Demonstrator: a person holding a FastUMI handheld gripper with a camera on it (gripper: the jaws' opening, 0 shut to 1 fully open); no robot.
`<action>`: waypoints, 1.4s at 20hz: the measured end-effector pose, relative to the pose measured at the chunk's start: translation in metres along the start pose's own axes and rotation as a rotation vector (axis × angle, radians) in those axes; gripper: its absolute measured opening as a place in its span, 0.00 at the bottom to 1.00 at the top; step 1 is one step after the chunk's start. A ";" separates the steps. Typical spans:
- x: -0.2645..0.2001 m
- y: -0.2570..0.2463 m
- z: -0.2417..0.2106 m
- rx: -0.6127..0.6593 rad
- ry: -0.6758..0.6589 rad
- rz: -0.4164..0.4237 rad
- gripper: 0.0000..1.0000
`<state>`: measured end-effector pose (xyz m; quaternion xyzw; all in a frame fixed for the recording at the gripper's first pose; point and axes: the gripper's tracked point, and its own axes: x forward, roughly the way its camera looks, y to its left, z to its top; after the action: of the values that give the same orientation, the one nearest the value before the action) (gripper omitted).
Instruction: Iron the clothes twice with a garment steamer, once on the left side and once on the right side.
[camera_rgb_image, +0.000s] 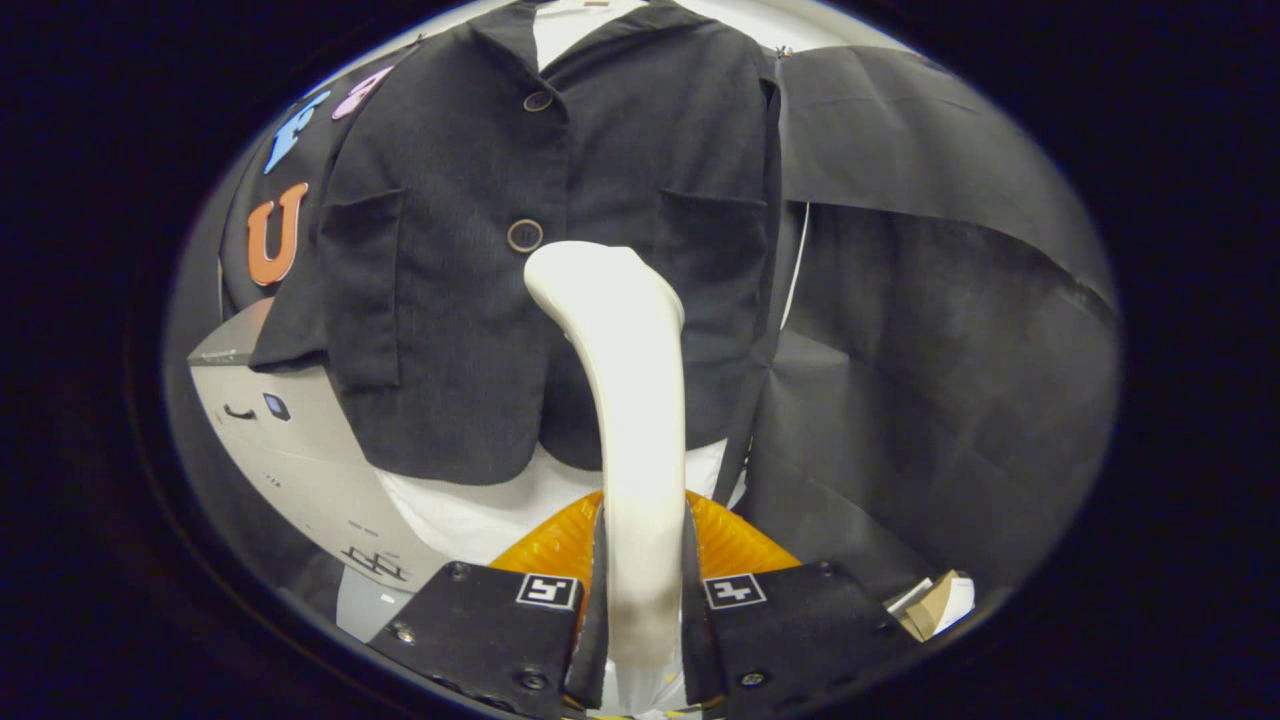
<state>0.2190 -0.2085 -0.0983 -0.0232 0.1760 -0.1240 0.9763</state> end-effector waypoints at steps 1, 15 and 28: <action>0.001 -0.001 -0.004 -0.001 0.006 -0.001 0.33; -0.005 0.003 -0.018 0.048 0.062 0.021 0.32; -0.125 0.000 -0.035 0.220 0.043 0.016 0.33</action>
<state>0.0933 -0.1769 -0.0889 0.0884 0.1822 -0.1350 0.9699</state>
